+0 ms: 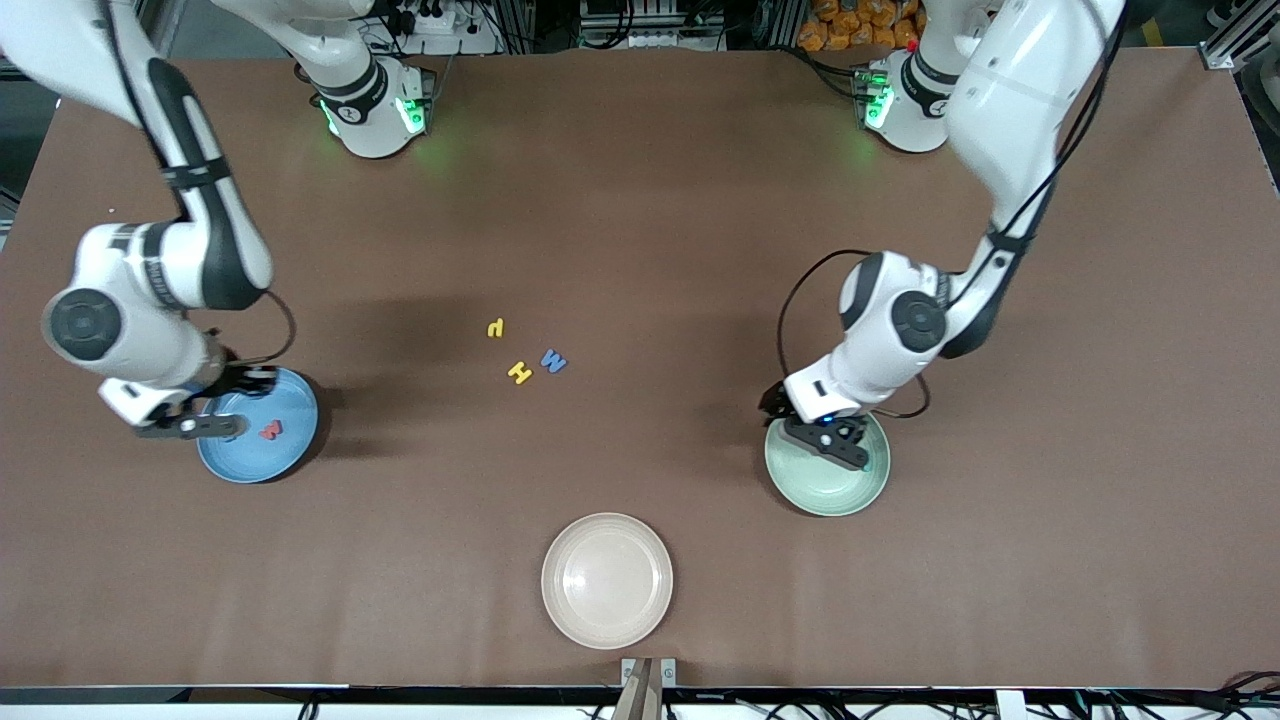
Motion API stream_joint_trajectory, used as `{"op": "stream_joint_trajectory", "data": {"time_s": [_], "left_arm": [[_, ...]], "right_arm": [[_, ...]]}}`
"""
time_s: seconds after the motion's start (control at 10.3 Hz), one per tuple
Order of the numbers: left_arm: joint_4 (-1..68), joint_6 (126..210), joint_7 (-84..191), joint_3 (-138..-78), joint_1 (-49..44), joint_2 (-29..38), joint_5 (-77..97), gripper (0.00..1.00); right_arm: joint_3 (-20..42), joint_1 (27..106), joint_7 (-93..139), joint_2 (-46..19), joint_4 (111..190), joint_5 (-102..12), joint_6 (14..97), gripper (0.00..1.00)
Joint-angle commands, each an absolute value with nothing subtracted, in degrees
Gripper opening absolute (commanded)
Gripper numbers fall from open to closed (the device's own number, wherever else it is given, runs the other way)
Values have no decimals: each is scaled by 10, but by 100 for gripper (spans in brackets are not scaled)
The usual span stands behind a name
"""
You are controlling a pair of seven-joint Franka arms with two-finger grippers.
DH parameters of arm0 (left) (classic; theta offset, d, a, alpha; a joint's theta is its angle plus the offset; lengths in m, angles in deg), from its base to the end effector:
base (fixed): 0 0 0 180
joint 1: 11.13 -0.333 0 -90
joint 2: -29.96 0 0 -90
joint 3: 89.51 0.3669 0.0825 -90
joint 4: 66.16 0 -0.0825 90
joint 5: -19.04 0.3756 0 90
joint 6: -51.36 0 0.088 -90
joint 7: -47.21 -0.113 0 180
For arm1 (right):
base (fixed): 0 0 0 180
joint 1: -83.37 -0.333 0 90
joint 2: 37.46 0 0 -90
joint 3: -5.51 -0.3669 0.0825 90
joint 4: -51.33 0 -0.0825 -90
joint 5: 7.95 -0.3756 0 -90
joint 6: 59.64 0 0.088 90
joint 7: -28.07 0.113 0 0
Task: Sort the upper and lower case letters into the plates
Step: 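Drop the blue E on the blue plate with the right gripper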
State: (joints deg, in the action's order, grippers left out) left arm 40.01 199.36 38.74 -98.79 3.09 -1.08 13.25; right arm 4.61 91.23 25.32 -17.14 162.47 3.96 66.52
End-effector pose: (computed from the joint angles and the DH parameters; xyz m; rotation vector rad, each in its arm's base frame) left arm 0.6321 -0.2597 0.2946 2.8909 -0.6562 0.2560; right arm 0.6130 -0.0837 0.3415 2.9882 0.0844 -0.1569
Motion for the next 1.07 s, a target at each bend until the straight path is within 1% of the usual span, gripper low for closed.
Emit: {"op": "stream_joint_trajectory", "data": {"time_s": [0.0, 0.1, 0.29, 0.39, 0.58, 0.77, 0.87, 0.97], "left_arm": [[399, 1948, 358, -978, 26, 35, 143, 100], [377, 1948, 356, -978, 34, 26, 143, 100], [320, 1949, 358, -979, 51, -12, 144, 100], [313, 1954, 360, -978, 67, -31, 143, 100], [303, 2013, 369, -981, 87, -69, 138, 100], [302, 2114, 413, -984, 134, -108, 135, 100], [301, 2144, 453, -984, 149, -120, 139, 100], [299, 2154, 471, -984, 165, -122, 140, 100]], "right_arm": [[36, 971, 190, -107, 1550, 54, 660, 0], [36, 973, 189, -89, 1532, 54, 660, 0], [36, 971, 195, -78, 1528, 52, 661, 0], [35, 971, 195, -77, 1528, 52, 664, 0], [35, 969, 195, -72, 1528, 51, 666, 0], [36, 975, 192, -72, 1525, 50, 665, 99], [35, 976, 195, -72, 1520, 49, 661, 100], [35, 971, 198, -72, 1515, 48, 659, 100]]}}
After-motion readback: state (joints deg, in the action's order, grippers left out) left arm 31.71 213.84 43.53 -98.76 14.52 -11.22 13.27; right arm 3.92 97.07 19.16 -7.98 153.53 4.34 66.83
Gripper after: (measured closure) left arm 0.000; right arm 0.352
